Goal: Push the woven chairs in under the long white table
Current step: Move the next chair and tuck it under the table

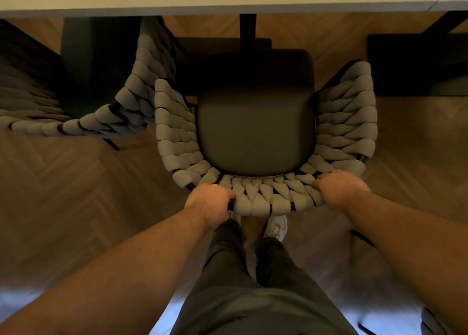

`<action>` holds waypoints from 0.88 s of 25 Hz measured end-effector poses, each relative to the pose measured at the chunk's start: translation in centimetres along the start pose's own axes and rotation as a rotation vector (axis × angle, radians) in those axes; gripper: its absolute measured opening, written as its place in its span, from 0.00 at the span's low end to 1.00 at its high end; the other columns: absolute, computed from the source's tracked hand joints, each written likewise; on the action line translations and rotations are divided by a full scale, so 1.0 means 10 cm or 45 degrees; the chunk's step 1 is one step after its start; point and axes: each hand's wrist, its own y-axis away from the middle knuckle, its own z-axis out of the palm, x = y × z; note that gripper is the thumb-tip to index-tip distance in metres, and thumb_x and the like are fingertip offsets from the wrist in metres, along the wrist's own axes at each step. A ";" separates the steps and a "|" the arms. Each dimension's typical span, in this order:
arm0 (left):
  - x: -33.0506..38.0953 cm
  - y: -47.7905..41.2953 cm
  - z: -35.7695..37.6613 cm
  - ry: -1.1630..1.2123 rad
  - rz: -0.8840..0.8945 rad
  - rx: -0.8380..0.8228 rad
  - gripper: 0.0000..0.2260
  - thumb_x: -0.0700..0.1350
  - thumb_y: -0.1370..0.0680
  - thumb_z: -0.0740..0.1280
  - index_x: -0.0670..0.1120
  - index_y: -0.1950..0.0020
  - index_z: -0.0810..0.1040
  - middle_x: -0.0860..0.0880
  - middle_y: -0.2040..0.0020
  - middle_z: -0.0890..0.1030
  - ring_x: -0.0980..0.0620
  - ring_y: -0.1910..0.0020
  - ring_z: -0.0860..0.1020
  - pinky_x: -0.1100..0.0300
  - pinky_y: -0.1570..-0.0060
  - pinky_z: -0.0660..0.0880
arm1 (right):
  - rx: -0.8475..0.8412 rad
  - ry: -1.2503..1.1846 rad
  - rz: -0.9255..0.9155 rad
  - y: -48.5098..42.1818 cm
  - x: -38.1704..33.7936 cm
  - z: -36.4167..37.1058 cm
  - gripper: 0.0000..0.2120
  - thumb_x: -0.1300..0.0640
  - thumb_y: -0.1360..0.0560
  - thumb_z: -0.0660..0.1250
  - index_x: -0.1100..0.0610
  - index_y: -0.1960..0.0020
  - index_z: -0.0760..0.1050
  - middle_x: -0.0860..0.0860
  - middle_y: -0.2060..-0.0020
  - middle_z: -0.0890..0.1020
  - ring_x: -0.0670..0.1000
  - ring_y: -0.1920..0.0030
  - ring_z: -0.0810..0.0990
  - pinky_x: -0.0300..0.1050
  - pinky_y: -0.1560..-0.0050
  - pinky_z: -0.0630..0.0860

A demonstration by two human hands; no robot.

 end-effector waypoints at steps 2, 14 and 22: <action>-0.20 0.00 -0.05 0.111 0.032 -0.093 0.19 0.58 0.21 0.70 0.60 0.30 0.77 0.55 0.41 0.83 0.50 0.44 0.80 0.47 0.42 0.80 | -0.061 -0.005 0.030 0.01 -0.10 -0.08 0.22 0.52 0.20 0.67 0.47 0.26 0.72 0.50 0.31 0.76 0.57 0.31 0.73 0.57 0.27 0.70; -1.24 0.03 -0.17 0.258 -0.192 0.551 0.46 0.61 0.24 0.73 0.56 0.14 0.50 0.50 0.15 0.35 0.44 0.16 0.37 0.42 0.17 0.50 | -0.092 -0.580 -0.222 -0.07 -1.83 -0.67 0.35 0.41 0.20 0.68 0.50 0.18 0.60 0.51 0.24 0.71 0.55 0.27 0.73 0.54 0.28 0.73; -1.23 -0.35 -0.05 2.263 -0.907 0.519 0.41 0.38 0.24 0.77 0.52 0.17 0.60 0.48 0.32 0.78 0.42 0.37 0.80 0.40 0.38 0.80 | -0.019 -0.592 -0.306 -0.15 -1.88 -0.60 0.42 0.43 0.22 0.72 0.47 0.16 0.54 0.49 0.24 0.72 0.53 0.28 0.74 0.53 0.30 0.75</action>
